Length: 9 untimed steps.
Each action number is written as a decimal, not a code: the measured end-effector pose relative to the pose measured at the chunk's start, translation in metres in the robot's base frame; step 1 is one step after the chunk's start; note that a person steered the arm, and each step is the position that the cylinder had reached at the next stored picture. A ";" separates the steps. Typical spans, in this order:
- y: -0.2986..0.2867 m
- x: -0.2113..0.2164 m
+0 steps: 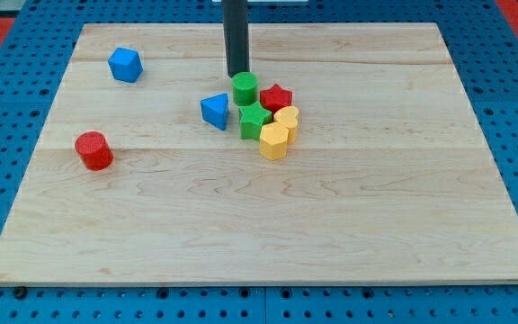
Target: Move the blue cube to the left side of the blue triangle
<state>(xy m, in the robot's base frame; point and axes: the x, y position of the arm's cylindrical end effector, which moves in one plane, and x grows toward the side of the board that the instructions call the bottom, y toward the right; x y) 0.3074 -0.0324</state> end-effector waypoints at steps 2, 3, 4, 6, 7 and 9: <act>-0.018 -0.011; -0.088 -0.027; -0.144 -0.017; -0.184 -0.043; -0.205 -0.064; -0.241 -0.073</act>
<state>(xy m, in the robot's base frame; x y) 0.2348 -0.2729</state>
